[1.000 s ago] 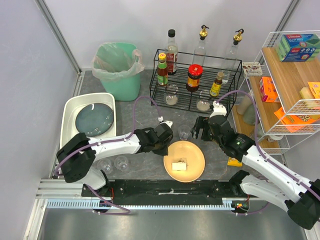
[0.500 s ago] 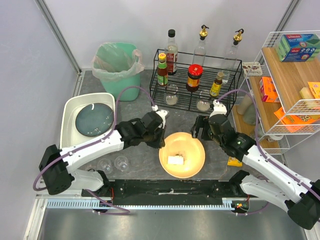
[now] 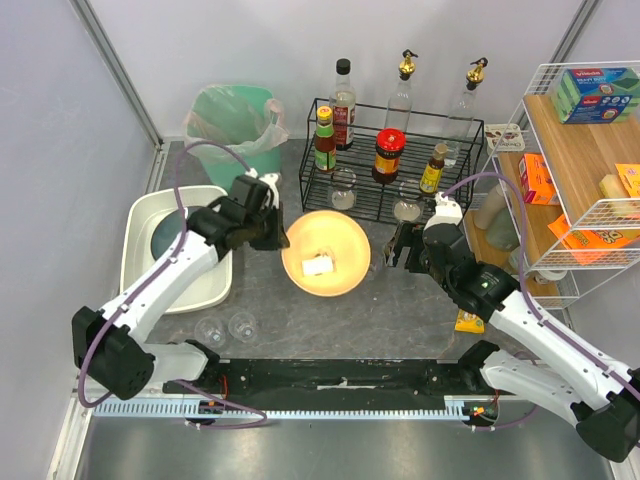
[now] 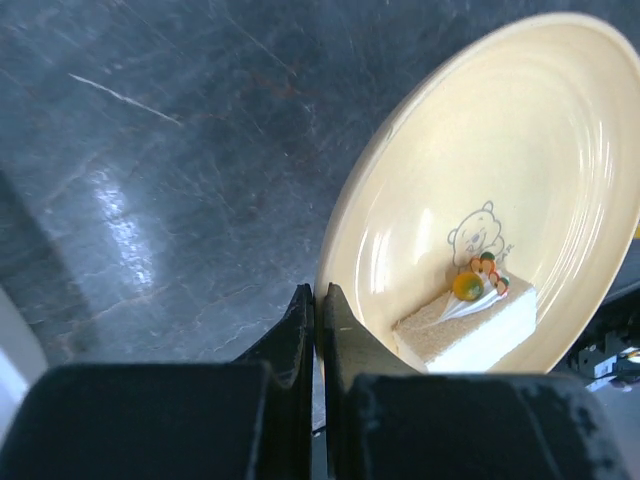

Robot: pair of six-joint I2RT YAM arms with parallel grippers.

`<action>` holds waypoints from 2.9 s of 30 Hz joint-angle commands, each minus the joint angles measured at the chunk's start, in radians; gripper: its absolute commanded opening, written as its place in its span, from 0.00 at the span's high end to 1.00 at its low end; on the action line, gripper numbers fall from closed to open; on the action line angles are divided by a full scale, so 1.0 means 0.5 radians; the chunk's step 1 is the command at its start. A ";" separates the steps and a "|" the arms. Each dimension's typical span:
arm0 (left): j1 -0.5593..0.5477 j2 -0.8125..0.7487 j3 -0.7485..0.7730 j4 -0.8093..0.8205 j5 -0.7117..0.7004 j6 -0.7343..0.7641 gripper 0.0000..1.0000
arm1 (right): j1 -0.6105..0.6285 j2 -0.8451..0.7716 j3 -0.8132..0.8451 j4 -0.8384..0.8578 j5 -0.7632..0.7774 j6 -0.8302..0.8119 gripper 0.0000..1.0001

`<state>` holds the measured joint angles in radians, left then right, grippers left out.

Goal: Clear the kitchen counter

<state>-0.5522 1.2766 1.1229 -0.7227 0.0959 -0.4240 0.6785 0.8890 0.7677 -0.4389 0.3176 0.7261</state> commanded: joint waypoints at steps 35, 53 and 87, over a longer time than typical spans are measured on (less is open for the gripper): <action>1.524 1.058 2.175 -0.457 0.376 -0.207 0.98 | -0.004 -0.033 -0.020 0.040 0.012 0.063 0.09; 1.565 0.901 1.547 0.665 -0.088 -0.462 0.98 | -0.007 0.084 0.023 0.083 0.018 0.045 0.07; 1.169 0.570 0.856 1.740 -1.278 0.477 0.98 | -0.062 0.047 0.014 0.065 -0.031 0.011 0.06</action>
<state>0.0368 1.5948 1.5032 0.1139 -0.4808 -0.1936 0.6525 0.9222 0.7593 -0.4232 0.3054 0.7406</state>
